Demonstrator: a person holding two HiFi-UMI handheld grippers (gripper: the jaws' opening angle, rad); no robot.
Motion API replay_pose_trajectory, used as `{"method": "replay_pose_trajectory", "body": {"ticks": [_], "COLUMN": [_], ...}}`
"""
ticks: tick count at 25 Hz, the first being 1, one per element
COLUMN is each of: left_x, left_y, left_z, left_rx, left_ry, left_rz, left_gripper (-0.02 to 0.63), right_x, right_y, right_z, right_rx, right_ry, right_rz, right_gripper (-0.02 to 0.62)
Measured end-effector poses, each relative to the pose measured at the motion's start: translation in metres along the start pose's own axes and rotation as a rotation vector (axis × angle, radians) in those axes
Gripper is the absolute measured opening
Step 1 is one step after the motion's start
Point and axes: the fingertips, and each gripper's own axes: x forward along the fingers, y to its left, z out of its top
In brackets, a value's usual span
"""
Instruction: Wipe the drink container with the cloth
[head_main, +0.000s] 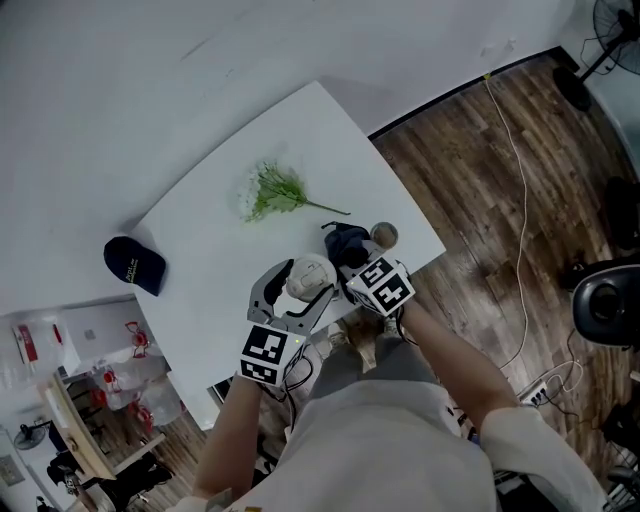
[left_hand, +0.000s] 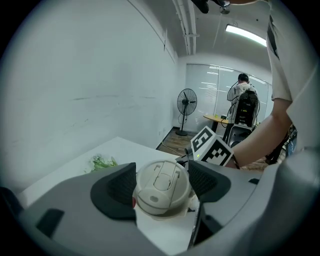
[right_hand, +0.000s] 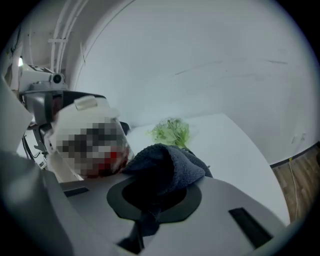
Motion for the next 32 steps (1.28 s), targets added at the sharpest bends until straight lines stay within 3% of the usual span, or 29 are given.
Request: {"method": "replay_pose_trajectory", "body": {"ticks": [7, 14, 21, 27, 30, 32], "left_x": [0.001, -0.002, -0.012, -0.022, -0.026, -0.027], "left_y": [0.005, 0.007, 0.007, 0.007, 0.002, -0.001], "left_z": [-0.001, -0.003, -0.008, -0.013, -0.015, -0.016], "left_rx": [0.005, -0.009, 0.027, 0.055, 0.082, 0.098], "left_ry": [0.012, 0.013, -0.003, -0.026, -0.032, -0.039], "left_rz": [-0.012, -0.047, -0.127, -0.206, -0.220, -0.225], "left_gripper": [0.339, 0.339, 0.339, 0.339, 0.339, 0.339], "right_x": [0.017, -0.011, -0.044, -0.065, -0.055, -0.042], "right_y": [-0.004, 0.032, 0.074, 0.077, 0.065, 0.054], "right_z": [-0.041, -0.052, -0.015, 0.032, 0.041, 0.036], "right_rx": [0.020, -0.101, -0.109, -0.119, -0.167, -0.145], "right_ry": [0.062, 0.145, 0.065, -0.118, -0.112, -0.086], "right_rz": [0.035, 0.122, 0.132, 0.138, 0.123, 0.125], "right_gripper": [0.041, 0.043, 0.043, 0.043, 0.043, 0.043]}}
